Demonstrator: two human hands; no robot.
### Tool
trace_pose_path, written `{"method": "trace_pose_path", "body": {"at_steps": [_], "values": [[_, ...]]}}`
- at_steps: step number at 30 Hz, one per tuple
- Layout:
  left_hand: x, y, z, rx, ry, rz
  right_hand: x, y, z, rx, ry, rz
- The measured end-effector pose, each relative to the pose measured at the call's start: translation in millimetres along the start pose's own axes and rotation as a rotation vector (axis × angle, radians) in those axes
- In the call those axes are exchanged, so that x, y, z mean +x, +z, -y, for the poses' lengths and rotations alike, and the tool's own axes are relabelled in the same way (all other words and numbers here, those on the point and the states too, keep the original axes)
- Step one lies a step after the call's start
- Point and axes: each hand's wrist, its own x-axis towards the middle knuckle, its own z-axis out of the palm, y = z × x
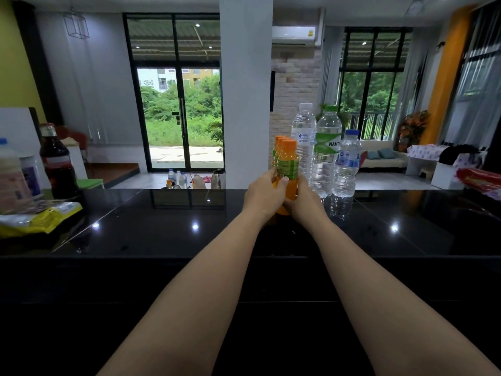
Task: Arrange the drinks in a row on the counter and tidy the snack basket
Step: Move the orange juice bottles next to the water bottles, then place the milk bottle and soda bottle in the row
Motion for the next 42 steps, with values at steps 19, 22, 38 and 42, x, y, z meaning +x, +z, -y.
{"method": "trace_pose_path", "body": {"at_steps": [19, 22, 38, 42], "values": [[-69.8, -138.1, 36.3, 0.392, -0.109, -0.130, -71.0, 18.7, 83.8, -0.317, -0.324, -0.170], [-75.0, -175.9, 49.2, 0.432, -0.099, -0.161, -76.3, 49.2, 113.5, -0.344, -0.344, -0.108], [-58.5, -423.0, 171.2, 0.713, -0.048, -0.371, -48.5, 272.7, 295.0, -0.291, -0.424, 0.083], [-45.7, -456.5, 200.6, 0.678, -0.103, -0.397, -33.4, 312.2, 326.6, -0.285, -0.430, 0.111]]}}
